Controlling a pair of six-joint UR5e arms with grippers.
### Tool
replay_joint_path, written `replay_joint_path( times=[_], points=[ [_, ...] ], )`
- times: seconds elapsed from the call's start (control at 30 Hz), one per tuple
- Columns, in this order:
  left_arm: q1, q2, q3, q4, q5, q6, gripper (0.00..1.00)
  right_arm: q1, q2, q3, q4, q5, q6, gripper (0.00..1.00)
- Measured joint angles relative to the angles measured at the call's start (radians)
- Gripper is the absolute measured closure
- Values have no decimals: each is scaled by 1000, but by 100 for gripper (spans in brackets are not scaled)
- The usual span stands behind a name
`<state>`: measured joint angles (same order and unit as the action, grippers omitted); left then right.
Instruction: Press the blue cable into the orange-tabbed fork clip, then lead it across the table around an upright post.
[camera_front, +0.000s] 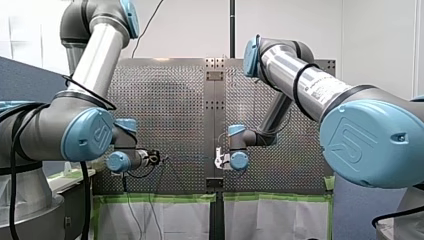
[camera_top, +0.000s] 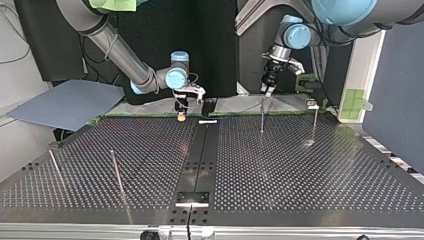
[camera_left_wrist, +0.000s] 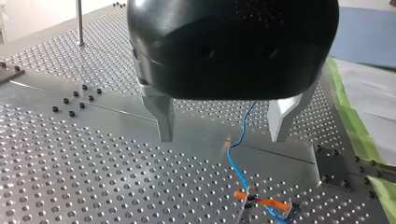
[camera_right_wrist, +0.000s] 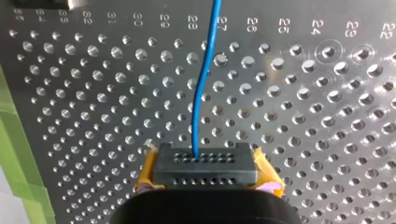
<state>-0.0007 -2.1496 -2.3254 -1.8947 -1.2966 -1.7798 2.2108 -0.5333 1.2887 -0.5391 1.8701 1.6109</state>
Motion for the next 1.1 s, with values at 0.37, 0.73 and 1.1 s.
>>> replay_joint_path(
  times=[0.37, 0.73, 1.1],
  points=[
    [-12, -87, 23, 76, -38, 21, 0, 0, 0, -3, 4, 0, -2, 98],
    [-20, -106, 28, 78, -51, 22, 0, 0, 0, -3, 12, 0, 0, 98],
    [-21, -106, 32, 69, -55, 18, 0, 1, 0, -3, 14, -4, 1, 98]
  ],
)
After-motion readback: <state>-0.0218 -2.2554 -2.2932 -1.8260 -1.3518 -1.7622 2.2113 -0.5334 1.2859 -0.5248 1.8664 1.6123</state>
